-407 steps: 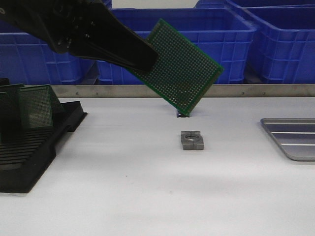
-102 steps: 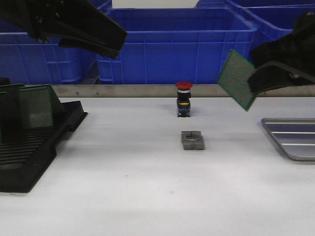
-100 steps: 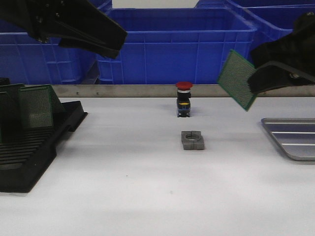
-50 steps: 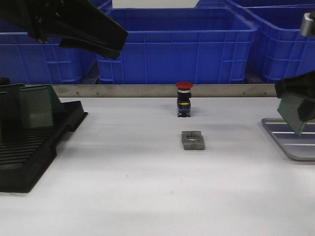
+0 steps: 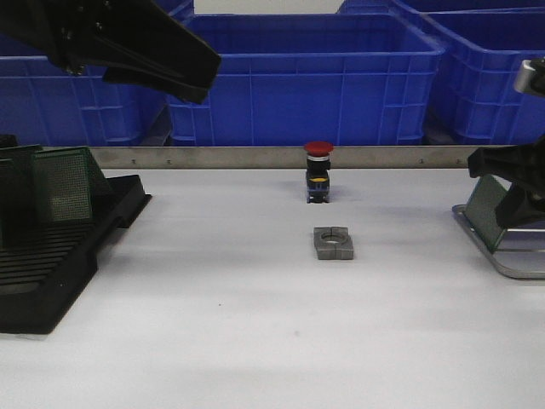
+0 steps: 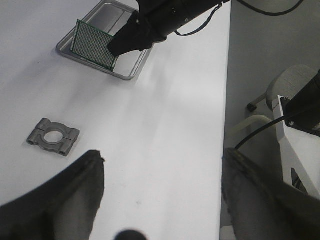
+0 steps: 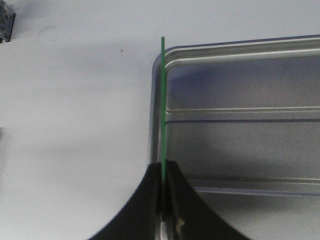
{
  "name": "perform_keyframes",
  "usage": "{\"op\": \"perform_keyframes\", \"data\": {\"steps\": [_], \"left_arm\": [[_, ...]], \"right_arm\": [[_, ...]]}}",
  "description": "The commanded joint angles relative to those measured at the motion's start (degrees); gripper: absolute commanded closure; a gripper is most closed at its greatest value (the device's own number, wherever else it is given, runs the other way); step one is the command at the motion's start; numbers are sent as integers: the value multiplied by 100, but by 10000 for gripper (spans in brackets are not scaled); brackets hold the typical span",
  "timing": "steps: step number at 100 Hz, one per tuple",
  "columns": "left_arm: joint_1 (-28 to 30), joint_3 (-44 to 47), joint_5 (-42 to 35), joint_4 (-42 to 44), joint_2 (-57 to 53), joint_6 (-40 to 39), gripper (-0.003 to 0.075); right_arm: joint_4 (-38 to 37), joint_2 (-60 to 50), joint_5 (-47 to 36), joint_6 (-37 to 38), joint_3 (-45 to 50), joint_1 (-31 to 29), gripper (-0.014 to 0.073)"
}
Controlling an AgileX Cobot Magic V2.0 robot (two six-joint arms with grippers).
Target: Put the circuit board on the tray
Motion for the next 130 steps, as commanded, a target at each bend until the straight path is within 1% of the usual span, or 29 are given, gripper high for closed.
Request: {"op": "perform_keyframes", "data": {"steps": [1, 4, 6, 11, 18, 25, 30, 43, 65, 77, 94, 102, 108, 116, 130], "left_arm": [[18, -164, 541, -370, -227, -68, 247], [18, -164, 541, -370, -227, -68, 247], [18, -164, 541, -370, -227, -68, 247], [18, -164, 541, -370, -227, -68, 247], [18, -164, 541, -370, -227, -68, 247], [18, -164, 541, -370, -227, -68, 247], [18, -164, 541, -370, -227, -68, 247], [18, -164, 541, -370, -227, -68, 247], [18, -164, 541, -362, -227, -68, 247], [18, -164, 497, -362, -227, -68, 247], [18, -178, 443, -358, -227, -68, 249], [18, -281, 444, -280, -227, -81, 270], [18, -420, 393, -59, -267, -273, 295], [18, -671, 94, 460, -404, -585, 300], [18, -1044, -568, 1969, -733, -1111, 300]], "right_arm": [[103, -126, 114, -16, -163, -40, 489], [103, -120, 99, -16, -163, -40, 424], [103, -120, 83, -16, -163, -40, 396], [103, -120, 71, -16, -163, -40, 282], [103, -120, 32, -16, -163, -40, 160], [103, -132, -49, -16, -163, -40, 85], [103, -141, -141, -16, -163, -40, 64], [103, -289, -382, -16, -163, -40, 66], [103, -947, -397, -16, -53, -40, 66], [103, -1423, -362, -16, 250, -30, 66], [103, -2185, -76, -16, 796, -30, 66], [103, -2532, -26, -16, 1022, -30, 68], [103, -2734, -26, -16, 1201, -30, 68], [103, -2979, -14, -16, 1390, -30, 68], [103, -3170, 1, -16, 1541, -30, 68]]}}
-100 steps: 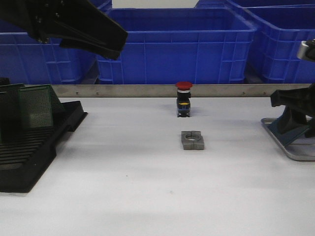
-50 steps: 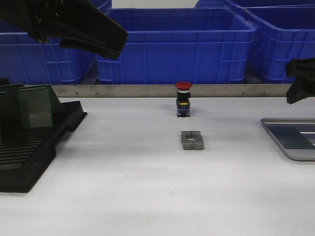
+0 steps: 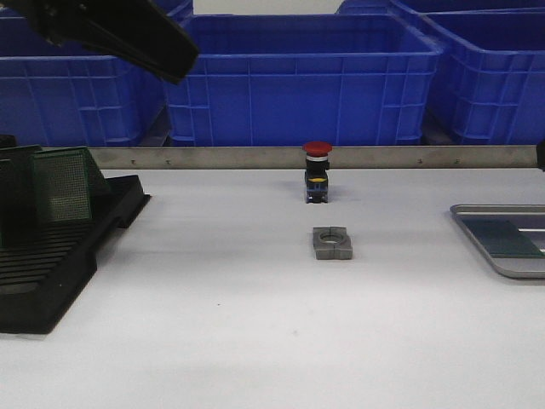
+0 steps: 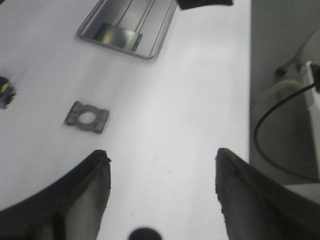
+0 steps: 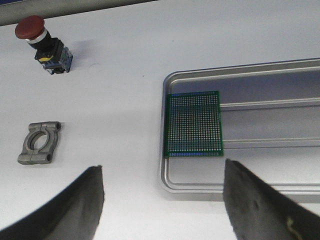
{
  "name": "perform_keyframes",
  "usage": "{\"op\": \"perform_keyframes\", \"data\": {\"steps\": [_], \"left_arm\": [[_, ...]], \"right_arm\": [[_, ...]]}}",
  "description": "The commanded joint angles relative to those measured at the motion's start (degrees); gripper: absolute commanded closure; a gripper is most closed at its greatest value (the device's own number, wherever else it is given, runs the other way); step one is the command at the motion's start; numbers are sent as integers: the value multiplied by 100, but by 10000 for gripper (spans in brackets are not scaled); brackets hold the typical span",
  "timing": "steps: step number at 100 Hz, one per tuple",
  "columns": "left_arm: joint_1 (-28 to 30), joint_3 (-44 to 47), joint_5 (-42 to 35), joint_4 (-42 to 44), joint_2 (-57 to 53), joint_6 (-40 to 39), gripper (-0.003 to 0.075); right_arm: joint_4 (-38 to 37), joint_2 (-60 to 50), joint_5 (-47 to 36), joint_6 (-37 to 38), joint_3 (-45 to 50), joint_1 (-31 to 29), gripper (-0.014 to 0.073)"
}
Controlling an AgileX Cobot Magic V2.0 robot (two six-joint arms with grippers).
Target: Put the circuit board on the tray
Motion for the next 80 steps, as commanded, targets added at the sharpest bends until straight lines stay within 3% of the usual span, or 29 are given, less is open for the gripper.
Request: {"op": "perform_keyframes", "data": {"steps": [1, 16, 24, 40, 48, 61, 80], "left_arm": [[18, -355, -332, 653, -457, -378, 300], [18, -398, -547, 2364, -762, -373, 300], [18, -398, -337, 3079, -839, -412, 300], [18, -398, 410, 4259, -853, -1207, 312], [18, -398, 796, 4799, -853, -1720, 365], [18, -388, 788, 5581, -853, -2500, 476], [18, -388, 788, 5507, -853, -2629, 586]], "right_arm": [[42, -216, 181, -32, -67, -19, 68], [42, -215, 234, -32, -67, -19, 68], [42, -215, 295, -32, -67, -19, 68], [42, -215, 462, -32, -67, -19, 68], [42, -215, 488, -32, -67, -19, 68], [42, -215, 526, -32, -73, -19, 68], [42, -215, 562, -32, -77, -19, 68]]}}
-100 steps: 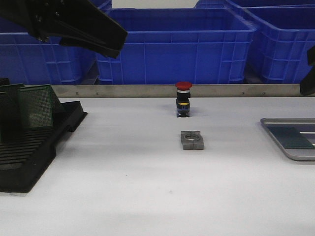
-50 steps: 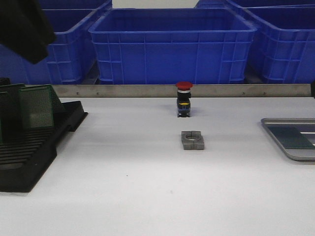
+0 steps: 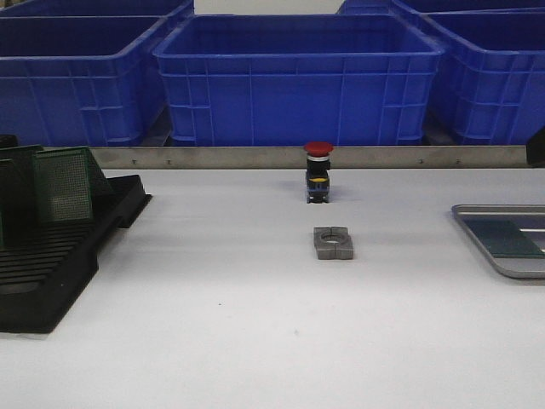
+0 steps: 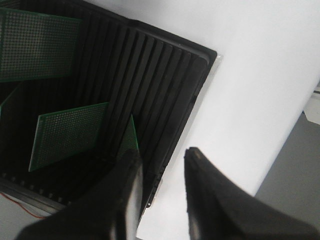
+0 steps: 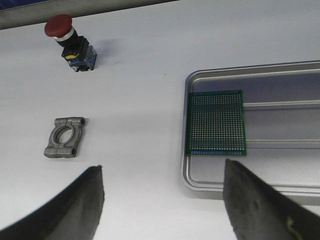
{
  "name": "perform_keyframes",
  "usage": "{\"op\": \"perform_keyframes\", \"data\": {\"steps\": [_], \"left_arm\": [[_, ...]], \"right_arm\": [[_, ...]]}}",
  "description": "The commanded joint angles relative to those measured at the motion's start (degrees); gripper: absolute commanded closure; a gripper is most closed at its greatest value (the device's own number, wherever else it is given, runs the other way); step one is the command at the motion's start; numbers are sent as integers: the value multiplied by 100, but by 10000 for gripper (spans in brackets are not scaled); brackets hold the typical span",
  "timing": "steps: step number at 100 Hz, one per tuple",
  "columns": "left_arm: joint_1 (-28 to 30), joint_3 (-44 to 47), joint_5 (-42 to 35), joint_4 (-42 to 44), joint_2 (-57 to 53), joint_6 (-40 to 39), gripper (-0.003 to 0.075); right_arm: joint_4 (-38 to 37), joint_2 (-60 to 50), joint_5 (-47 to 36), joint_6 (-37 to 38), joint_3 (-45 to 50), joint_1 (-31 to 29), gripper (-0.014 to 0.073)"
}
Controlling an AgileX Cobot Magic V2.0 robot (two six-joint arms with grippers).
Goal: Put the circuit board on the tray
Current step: 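Grasp a second green board in the rack with the left gripper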
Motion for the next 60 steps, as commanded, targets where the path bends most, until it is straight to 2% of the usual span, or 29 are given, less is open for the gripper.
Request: {"op": "perform_keyframes", "data": {"steps": [1, 21, 45, 60], "left_arm": [[11, -165, 295, -85, -202, -133, 590], [11, -165, 295, -203, -202, -133, 580], [21, 240, 268, 537, -202, -123, 374], [21, 856, 254, 879, -202, -68, 363]], "right_arm": [[42, -136, 203, -32, -145, -19, 68], [42, -136, 207, -32, -157, -19, 68], [42, -142, 271, -32, -157, -19, 68], [42, -142, 318, -32, -157, -19, 68]]}}
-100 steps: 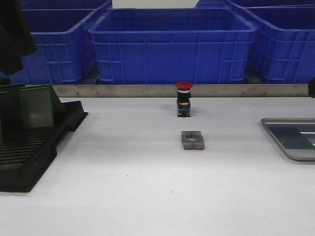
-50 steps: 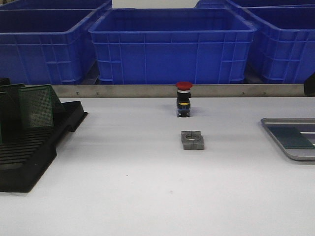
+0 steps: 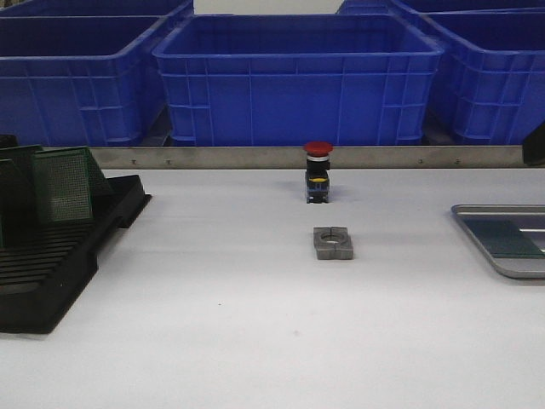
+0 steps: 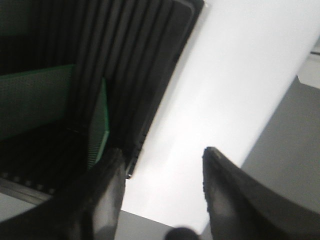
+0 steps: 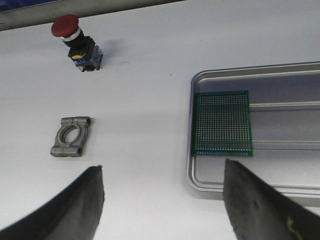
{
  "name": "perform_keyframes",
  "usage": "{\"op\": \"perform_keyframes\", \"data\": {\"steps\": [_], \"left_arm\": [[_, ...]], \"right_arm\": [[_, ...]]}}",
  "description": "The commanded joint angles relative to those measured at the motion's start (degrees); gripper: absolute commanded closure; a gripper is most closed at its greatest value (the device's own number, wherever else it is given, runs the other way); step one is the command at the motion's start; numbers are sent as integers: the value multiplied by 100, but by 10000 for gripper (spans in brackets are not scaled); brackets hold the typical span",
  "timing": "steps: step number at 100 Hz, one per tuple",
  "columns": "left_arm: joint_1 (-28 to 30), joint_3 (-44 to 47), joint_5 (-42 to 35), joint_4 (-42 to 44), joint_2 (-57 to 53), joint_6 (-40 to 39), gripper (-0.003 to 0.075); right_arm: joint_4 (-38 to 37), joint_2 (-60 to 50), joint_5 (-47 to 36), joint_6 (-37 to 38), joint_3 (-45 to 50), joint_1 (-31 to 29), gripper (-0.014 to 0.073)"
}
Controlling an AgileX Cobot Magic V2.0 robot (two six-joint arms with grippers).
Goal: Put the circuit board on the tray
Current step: 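Grasp a second green board in the rack with the left gripper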
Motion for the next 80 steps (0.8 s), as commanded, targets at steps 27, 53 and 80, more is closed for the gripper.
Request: {"op": "perform_keyframes", "data": {"steps": [27, 53, 80], "left_arm": [[21, 379, -550, 771, -202, -5, 363], [21, 379, -1375, 732, -202, -5, 363], [21, 379, -1457, 612, 40, -5, 363]], "right_arm": [[64, -137, 273, -32, -157, -19, 68], [64, -137, 281, -32, -157, -19, 68], [64, -137, 318, -32, -157, -19, 68]]}}
